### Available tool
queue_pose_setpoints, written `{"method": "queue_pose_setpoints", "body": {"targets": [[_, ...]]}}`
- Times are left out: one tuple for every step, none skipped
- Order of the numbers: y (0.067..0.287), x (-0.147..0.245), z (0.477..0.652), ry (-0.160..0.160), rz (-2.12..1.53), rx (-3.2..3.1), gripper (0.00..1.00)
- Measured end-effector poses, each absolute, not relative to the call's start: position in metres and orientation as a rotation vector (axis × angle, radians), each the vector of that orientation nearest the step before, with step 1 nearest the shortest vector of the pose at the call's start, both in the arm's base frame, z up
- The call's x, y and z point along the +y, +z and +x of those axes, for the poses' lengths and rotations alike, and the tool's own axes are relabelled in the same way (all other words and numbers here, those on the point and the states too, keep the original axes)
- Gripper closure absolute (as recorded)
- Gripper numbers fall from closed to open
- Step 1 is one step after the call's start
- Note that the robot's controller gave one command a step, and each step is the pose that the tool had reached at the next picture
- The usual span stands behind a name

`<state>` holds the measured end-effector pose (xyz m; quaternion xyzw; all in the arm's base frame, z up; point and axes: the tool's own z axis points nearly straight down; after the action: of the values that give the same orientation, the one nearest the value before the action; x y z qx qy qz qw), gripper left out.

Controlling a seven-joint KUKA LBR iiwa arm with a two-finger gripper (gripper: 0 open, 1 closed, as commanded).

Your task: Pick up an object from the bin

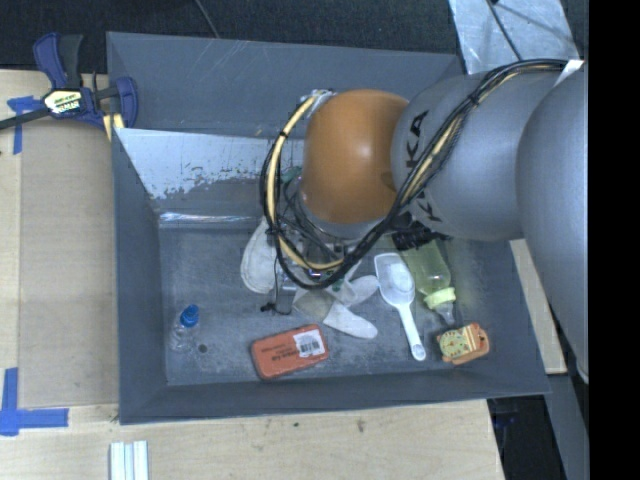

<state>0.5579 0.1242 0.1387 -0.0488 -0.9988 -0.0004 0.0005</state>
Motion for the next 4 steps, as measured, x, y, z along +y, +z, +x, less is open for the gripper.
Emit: {"method": "queue_pose_setpoints", "body": {"targets": [[0.152, 0.131, 0.583, -0.007, -0.212, -3.15, 0.0], [0.098, 0.106, 0.584, -0.005, -0.221, -3.141, 0.0], [0.084, 0.1, 0.593, -0.002, -0.346, -3.126, 1.0], [0.088, 0.102, 0.595, -0.002, -0.356, -3.126, 1.0]]}}
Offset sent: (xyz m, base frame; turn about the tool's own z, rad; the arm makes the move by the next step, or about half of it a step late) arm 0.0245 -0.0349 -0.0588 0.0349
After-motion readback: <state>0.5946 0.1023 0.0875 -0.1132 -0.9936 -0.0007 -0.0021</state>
